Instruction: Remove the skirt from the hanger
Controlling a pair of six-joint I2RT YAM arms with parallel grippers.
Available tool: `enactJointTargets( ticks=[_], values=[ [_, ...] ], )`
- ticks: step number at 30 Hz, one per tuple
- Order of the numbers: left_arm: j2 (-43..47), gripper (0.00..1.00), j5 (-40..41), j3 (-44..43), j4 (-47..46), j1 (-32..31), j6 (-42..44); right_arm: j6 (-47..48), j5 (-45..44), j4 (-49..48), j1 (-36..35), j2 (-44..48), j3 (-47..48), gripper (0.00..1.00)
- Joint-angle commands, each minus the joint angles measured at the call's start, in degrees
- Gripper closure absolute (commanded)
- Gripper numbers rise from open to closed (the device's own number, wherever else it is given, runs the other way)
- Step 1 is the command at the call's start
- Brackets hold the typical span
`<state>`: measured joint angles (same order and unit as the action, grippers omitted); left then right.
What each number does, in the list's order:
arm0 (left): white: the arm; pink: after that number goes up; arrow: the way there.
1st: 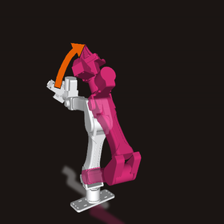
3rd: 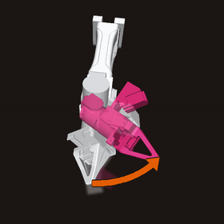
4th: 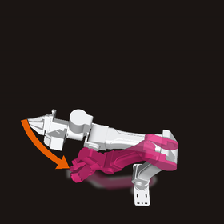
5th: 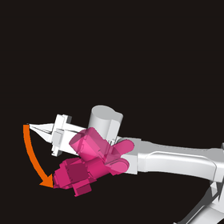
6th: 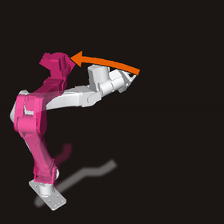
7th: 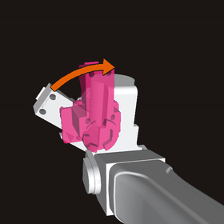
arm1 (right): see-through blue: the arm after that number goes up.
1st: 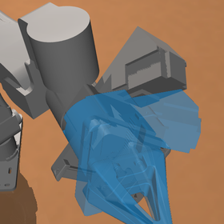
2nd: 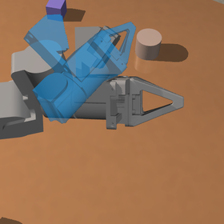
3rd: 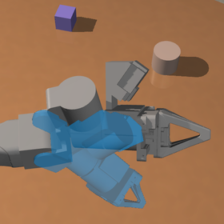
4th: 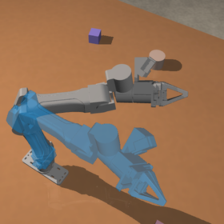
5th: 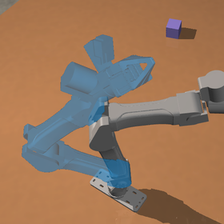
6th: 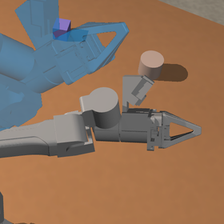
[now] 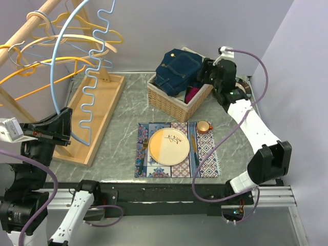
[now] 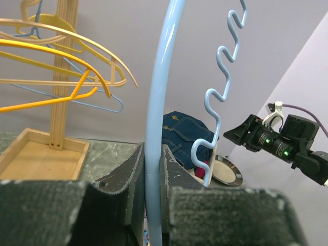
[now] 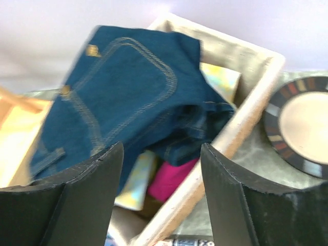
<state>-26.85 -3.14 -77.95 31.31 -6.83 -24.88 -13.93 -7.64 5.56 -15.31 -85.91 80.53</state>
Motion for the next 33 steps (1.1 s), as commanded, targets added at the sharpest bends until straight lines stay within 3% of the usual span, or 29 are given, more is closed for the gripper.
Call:
enactJointTargets(
  ticks=[1, 4, 11, 15, 19, 21, 24, 26, 29, 33],
  values=[
    [-1.09, 0.99, -2.30, -1.41, -5.30, 0.33, -0.08, -1.97, 8.24, 4.72, 0.37, 0.57, 7.68, 0.35],
    [-1.89, 0.99, -3.89, -3.08, -4.24, 0.33, -0.08, -2.94, 11.50, 8.75, 0.28, -5.30, 19.51, 0.43],
    [-1.89, 0.99, -3.81, -2.73, -4.59, 0.33, -0.16, -7.77, 15.55, 14.56, 0.11, -28.38, 39.07, 0.46],
    [-1.80, 0.99, -3.55, -1.86, -3.97, 0.33, -0.25, -8.74, 12.23, 16.93, 0.19, -40.10, 41.54, 0.47],
    [-1.80, 0.99, -3.10, -0.53, -3.89, 0.33, -0.43, -9.53, 6.60, 25.54, 1.59, -53.46, 50.40, 0.51],
    [-2.06, 0.99, -3.28, -1.06, -3.36, 0.33, -0.43, -9.18, 5.45, 24.25, 1.78, -53.23, 46.68, 0.51],
    [-1.80, 0.99, -3.37, -0.71, -4.50, 0.33, -0.52, -9.18, 4.65, 15.02, 1.78, -46.47, 35.18, 0.51],
    [-1.98, 0.99, -3.10, -0.71, -4.59, 0.33, -0.60, -9.01, 4.39, 12.38, 1.78, -41.99, 32.42, 0.51],
    [-3.29, 0.99, -2.67, -2.29, -2.58, 0.33, 0.36, -7.78, 4.39, 15.15, 1.78, -38.81, 34.24, 0.50],
    [-3.74, 0.99, -0.82, -3.00, -0.29, 0.33, 1.15, -6.46, 5.96, 19.57, 1.78, -33.29, 36.63, 0.41]
  ],
)
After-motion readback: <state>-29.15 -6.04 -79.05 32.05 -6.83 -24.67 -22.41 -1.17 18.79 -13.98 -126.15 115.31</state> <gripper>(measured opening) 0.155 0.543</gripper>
